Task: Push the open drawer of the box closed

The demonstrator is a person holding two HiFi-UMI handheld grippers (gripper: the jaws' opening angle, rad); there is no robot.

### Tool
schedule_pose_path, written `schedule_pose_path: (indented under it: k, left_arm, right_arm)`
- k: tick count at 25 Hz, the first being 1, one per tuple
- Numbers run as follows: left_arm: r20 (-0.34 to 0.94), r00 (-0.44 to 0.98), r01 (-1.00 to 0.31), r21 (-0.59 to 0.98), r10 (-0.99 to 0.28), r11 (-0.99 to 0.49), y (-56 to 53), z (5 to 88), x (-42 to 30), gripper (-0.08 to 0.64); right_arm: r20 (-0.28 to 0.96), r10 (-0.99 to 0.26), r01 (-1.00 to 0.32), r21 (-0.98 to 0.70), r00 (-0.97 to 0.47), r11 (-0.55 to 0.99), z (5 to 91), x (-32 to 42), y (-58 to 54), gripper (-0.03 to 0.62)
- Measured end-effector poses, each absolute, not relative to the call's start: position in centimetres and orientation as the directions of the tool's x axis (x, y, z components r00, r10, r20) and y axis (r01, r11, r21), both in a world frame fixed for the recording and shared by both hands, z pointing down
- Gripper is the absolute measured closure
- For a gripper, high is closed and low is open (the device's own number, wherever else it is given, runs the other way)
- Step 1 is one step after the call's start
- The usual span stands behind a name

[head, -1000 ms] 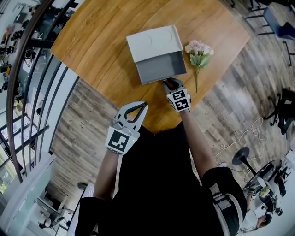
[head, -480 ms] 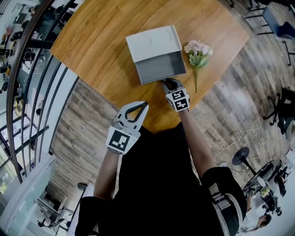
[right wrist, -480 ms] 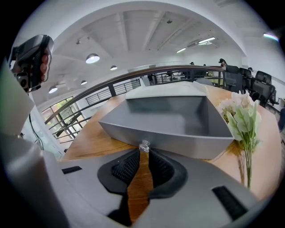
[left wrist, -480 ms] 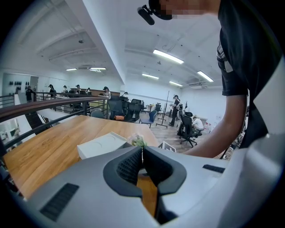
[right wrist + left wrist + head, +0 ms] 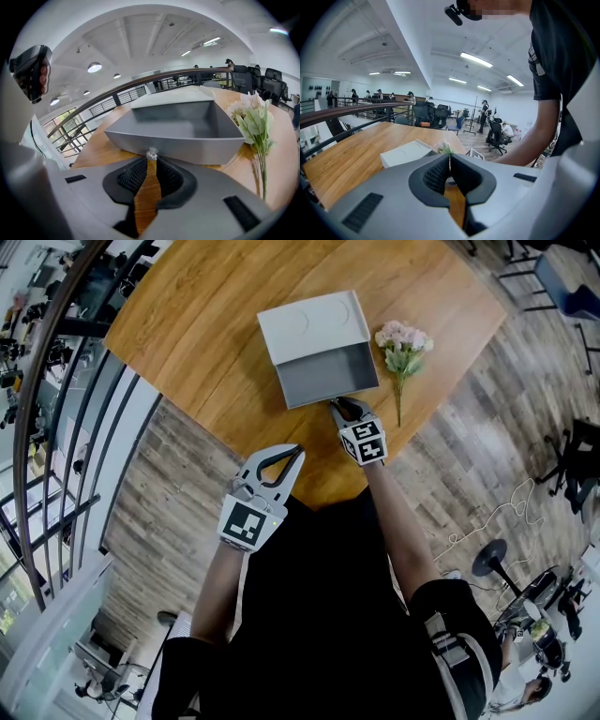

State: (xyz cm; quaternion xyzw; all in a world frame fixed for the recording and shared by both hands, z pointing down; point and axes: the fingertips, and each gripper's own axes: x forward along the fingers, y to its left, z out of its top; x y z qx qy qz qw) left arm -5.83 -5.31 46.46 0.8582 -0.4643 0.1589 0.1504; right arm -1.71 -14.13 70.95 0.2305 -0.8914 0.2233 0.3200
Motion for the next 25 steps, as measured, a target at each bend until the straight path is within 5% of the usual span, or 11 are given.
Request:
schedule_pose_path:
  k: [25]
  left_arm:
    - [0.432,0.518,-0.846,0.134,-0.738,-0.516,-5.78,46.06,-5.81,0.534]
  right_arm:
    - [0.681,-0.267,-0.560,-0.251,-0.682,0.790,70.33,-2.23,-15.11,0.514]
